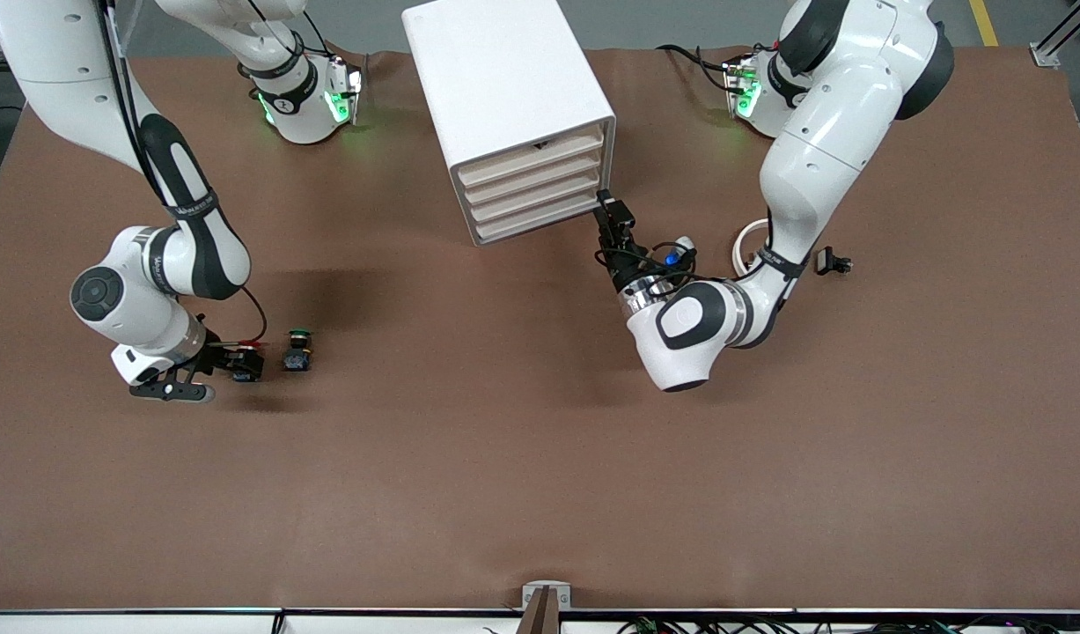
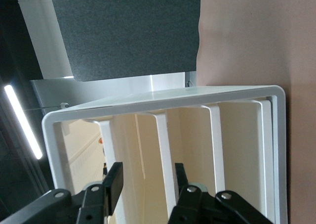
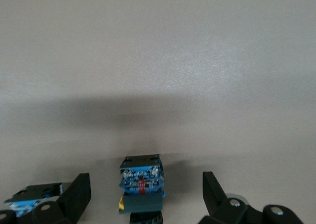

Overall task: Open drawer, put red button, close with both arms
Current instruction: 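Grasp the red button with the right gripper while the left gripper grips the drawer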

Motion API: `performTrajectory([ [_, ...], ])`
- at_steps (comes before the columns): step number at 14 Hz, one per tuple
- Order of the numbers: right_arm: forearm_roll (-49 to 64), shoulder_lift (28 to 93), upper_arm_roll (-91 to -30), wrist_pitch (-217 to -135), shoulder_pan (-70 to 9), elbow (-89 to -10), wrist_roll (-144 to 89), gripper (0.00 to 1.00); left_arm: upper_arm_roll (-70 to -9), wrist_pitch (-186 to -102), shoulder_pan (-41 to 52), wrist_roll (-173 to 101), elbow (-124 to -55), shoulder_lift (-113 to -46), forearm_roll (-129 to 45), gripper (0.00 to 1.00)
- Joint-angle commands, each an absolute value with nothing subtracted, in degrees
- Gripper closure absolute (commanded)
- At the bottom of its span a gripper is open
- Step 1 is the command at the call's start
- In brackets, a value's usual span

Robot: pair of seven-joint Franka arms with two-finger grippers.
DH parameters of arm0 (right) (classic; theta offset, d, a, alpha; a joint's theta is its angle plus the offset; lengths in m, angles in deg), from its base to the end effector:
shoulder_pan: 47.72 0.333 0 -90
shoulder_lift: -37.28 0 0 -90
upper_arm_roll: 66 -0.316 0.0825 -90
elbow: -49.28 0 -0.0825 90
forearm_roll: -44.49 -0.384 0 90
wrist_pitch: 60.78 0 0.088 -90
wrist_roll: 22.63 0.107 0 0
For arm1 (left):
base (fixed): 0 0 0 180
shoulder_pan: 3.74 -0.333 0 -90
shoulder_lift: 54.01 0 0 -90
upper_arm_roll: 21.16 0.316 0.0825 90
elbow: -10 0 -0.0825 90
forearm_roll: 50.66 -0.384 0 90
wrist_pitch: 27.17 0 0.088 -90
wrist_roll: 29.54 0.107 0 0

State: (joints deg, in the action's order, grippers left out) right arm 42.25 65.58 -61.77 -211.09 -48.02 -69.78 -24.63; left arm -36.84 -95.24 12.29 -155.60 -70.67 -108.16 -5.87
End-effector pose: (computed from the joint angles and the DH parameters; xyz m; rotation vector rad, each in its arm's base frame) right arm 0.5907 -0.0474 0.1917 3.1212 -0.1060 0.0818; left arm 0.4881 -0.3753 0.1788 -1.1594 -1.4649 1.4524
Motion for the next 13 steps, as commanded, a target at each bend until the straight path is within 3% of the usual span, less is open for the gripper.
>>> performTrajectory([
  [1, 42.29, 66.63, -61.96, -212.74, -48.43, -69.82, -25.09, 0.00, -37.16, -94.05, 12.86, -156.63, -69.19, -109.55, -4.78, 0.51],
  [4, 42.29, 66.99, -61.96, -212.48, -48.25, -69.82, -24.65, 0.00, -37.16, -94.14, 14.18, -156.89, -69.19, -110.08, -4.52, 0.51],
  [5, 42.29, 66.90, -61.96, -212.31, -48.25, -69.82, -24.65, 0.08, -37.16, -94.06, 14.53, -156.80, -69.19, -110.08, -4.35, 0.51],
  [6, 42.29, 66.99, -61.96, -211.96, -48.25, -69.82, -24.56, 0.30, -37.25, -94.14, 14.88, -156.89, -69.19, -110.08, -4.26, 0.50],
  [8, 41.76, 66.99, -62.05, -212.04, -48.25, -69.90, -24.04, 0.63, -37.25, -94.14, 15.76, -156.89, -69.19, -110.08, -4.26, 0.50],
  [10, 41.67, 66.99, -62.05, -211.95, -48.25, -69.90, -23.77, 0.89, -37.16, -94.14, 16.20, -156.89, -69.19, -110.17, -3.91, 0.50],
  [11, 41.59, 66.99, -62.05, -211.95, -48.25, -69.90, -23.51, 0.99, -37.16, -94.14, 16.64, -156.89, -69.27, -110.17, -3.82, 0.50],
  [13, 41.59, 66.99, -62.05, -211.95, -48.16, -69.90, -22.80, 1.00, -37.16, -94.14, 17.52, -156.98, -69.27, -110.61, -3.64, 0.50],
])
